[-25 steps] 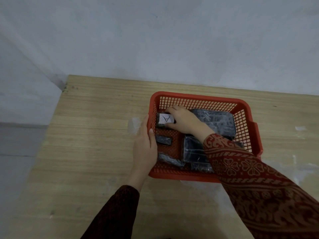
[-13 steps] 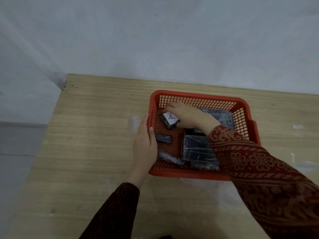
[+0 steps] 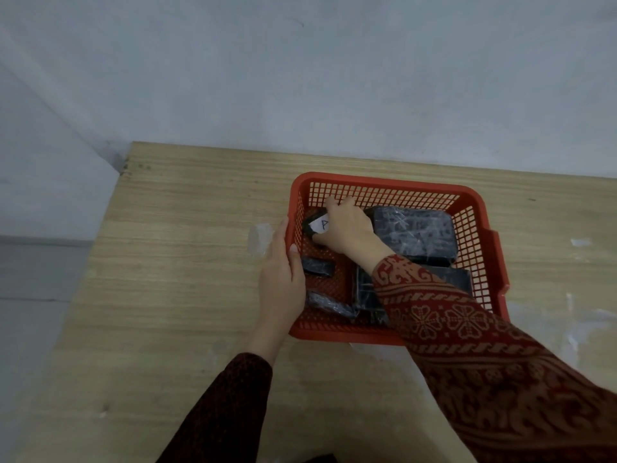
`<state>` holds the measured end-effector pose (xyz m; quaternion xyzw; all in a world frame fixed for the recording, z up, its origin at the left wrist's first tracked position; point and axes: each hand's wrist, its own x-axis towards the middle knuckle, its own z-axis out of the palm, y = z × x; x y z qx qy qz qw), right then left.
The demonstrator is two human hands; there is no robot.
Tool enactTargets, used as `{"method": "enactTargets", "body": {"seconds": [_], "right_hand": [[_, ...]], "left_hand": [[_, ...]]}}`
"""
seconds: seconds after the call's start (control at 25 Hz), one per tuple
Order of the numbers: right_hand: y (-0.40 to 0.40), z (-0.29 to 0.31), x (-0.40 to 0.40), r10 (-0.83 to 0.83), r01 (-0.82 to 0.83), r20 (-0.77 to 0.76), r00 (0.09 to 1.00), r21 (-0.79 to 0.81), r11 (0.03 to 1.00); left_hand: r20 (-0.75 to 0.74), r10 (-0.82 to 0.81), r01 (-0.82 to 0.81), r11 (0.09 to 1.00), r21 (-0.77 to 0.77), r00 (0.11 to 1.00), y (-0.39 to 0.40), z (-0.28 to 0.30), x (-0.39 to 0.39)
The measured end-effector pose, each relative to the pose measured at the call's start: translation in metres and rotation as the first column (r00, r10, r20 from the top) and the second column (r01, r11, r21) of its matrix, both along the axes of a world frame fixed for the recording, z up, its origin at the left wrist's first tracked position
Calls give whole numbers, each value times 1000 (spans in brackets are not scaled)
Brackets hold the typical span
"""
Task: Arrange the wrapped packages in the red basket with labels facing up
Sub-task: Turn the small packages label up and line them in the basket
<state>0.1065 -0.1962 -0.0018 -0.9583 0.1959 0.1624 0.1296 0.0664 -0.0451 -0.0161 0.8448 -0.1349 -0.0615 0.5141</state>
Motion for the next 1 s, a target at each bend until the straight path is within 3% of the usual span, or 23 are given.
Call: {"method": "enactTargets", "body": {"seconds": [0.16,0.28,0.36,0.44,0.52,0.64,0.72,0.84,1.0], "right_hand": [[6,-2,4,-216,217,-10,976,63,974],[6,1,6,-238,238,-25,971,46,970],[2,9,0,-85,87,59,995,-41,995],[-2,14,-15,195,-194,83,977,-18,981],[1,9,-35,415,-413,-59,908,40,910],[5,-8,-48,494,-489,-133,859,68,870],[-1,-8,-43,468,-457,-50,882,146,877],[-22,2,-40,298,-289,27,954,340,895],[-33,5,-46,143,-176,114,983,388,905]], "left_hand": [[5,-3,3,1000,1,1000,0,-1,1],[-1,-3,3,1000,3,1000,1,-1,1],[3,-6,6,1000,0,1000,1,-1,2],[10,-14,14,1000,-6,1000,0,-1,2],[10,-5,5,1000,-3,1000,0,0,2],[4,-4,4,1000,-3,1000,0,2,0],[8,-10,10,1000,1,1000,0,2,0],[0,-7,7,1000,3,1000,-1,3,-1],[-2,-4,4,1000,-2,1000,-1,1,0]]}}
